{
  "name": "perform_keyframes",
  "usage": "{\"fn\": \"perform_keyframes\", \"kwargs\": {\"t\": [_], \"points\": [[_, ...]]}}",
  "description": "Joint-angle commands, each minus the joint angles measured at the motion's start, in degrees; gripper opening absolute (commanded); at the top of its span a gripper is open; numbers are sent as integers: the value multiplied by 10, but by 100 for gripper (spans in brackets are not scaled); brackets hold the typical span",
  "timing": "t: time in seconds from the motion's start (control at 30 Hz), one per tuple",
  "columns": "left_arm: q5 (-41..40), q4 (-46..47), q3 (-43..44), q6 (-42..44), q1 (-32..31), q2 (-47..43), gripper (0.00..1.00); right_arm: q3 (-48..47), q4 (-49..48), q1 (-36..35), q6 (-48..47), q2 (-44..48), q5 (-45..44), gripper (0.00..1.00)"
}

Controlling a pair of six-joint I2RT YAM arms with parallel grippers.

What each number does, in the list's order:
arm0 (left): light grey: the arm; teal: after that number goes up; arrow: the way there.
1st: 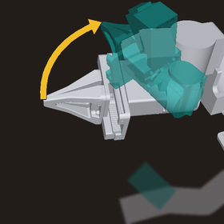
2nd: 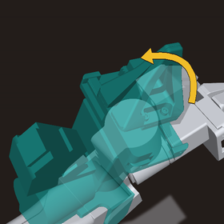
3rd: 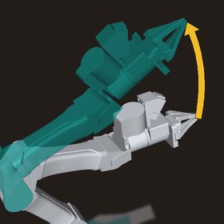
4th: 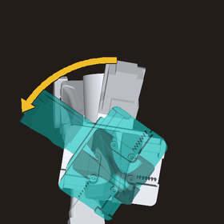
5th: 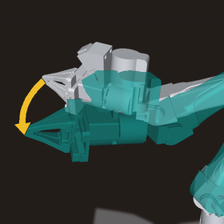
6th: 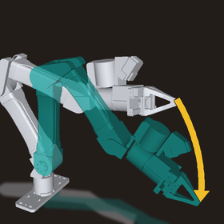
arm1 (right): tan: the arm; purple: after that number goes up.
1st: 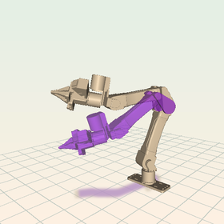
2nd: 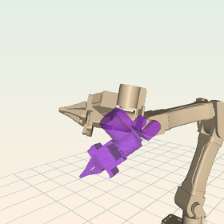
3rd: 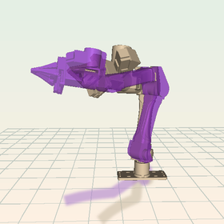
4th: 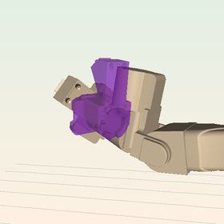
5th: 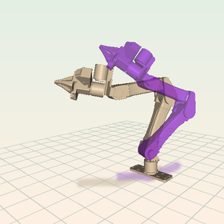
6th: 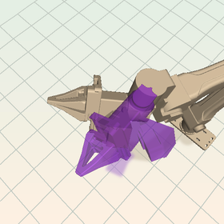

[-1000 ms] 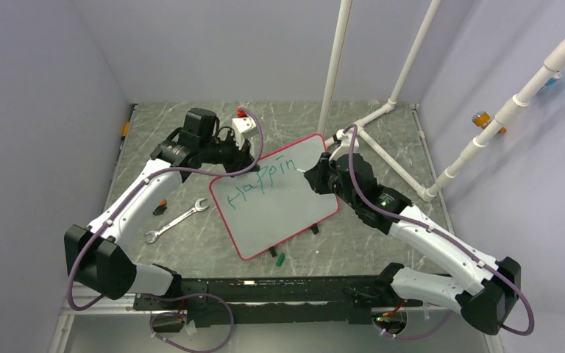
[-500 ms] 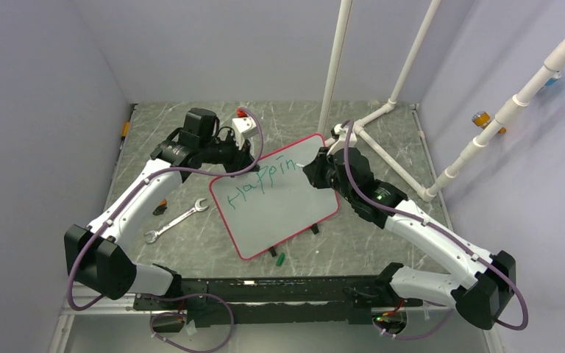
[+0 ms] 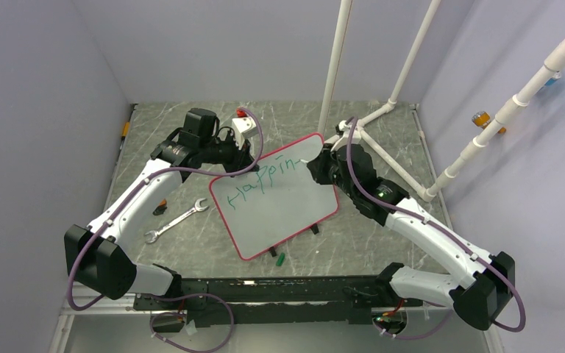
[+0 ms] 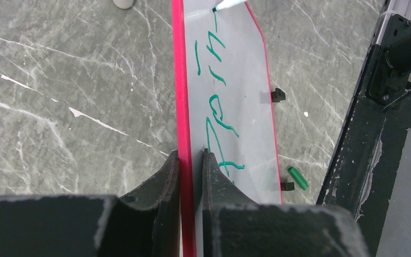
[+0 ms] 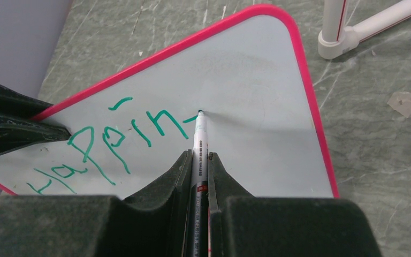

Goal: Write a sentence on the whiteboard

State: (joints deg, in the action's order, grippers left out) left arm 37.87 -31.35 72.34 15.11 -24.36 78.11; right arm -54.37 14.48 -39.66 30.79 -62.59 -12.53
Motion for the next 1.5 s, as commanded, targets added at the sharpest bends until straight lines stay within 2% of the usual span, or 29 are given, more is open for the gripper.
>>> {"fn": "perform_keyframes", "kwargs": {"t": [0.0,0.3,0.6,0.97,1.23,1.47], "points": [[-8,12,6,37,-4,-10,0,-30,-37,6,-17,-6,7,0],[-7,12,6,37,-5,-8,0,-27,-55,5,-21,-21,49,0],[-7,12,7,37,-5,-7,0,18,-63,5,2,-3,62,0],[-8,11,7,37,-5,-8,0,53,-44,5,17,25,37,0],[-8,11,6,37,-5,-9,0,37,-7,6,9,37,-7,0],[-9,12,6,37,-5,-10,0,27,-6,5,2,45,8,0]]}}
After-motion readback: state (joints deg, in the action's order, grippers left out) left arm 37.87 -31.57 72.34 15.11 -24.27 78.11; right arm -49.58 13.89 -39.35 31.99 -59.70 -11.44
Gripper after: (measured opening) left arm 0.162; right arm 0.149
